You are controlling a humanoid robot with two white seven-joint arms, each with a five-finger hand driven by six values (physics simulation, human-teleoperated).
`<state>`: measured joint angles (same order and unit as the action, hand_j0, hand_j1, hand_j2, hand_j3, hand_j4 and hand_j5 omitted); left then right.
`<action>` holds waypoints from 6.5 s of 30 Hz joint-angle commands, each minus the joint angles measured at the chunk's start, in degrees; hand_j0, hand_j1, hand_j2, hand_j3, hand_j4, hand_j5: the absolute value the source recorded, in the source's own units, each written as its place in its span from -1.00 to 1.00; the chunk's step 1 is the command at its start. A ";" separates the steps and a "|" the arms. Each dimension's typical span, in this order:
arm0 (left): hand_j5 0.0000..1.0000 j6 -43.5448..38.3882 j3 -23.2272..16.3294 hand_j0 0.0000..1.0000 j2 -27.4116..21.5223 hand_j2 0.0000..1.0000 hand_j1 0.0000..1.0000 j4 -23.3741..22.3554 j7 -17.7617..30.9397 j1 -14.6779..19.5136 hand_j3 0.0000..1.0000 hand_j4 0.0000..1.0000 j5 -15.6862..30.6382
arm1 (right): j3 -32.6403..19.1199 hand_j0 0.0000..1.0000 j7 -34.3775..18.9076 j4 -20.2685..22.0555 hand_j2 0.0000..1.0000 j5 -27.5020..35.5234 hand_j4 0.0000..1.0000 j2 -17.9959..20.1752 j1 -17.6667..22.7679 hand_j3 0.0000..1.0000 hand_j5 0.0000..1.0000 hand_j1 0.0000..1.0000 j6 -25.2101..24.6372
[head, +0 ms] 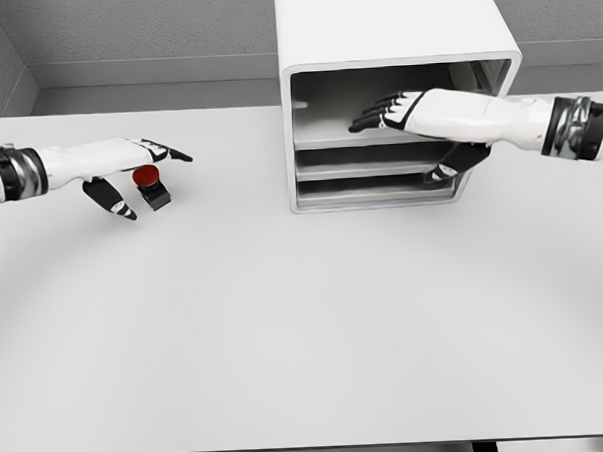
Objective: Slide open multi-storey tabletop storage cabinets and put open load switch and slide close multi-storey tabletop storage cabinets
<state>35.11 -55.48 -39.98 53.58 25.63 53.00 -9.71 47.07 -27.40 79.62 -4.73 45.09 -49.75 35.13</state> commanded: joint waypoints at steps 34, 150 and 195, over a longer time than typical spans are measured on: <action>0.01 -0.11 -1.21 0.01 0.87 0.01 0.01 -2.61 0.12 0.70 0.01 0.01 -0.13 | 0.04 1.00 -1.34 -8.78 1.00 -2.21 1.00 -4.92 0.00 1.00 1.00 1.00 -0.13; -0.27 -0.11 -3.67 -0.27 -1.68 -0.27 -0.27 36.68 0.39 16.44 -0.27 -0.27 11.20 | -12.97 1.00 0.33 13.72 1.00 2.97 1.00 13.63 19.34 1.00 1.00 1.00 -0.13; 1.00 -0.11 -11.05 1.00 9.30 1.00 1.00 27.28 0.21 21.27 1.00 1.00 6.19 | -13.15 1.00 0.25 13.63 1.00 3.06 1.00 13.10 20.04 1.00 1.00 1.00 -0.13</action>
<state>35.16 -66.85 -30.63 80.90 26.00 74.18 -3.86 33.68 -27.15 93.54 1.63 58.10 -29.71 34.28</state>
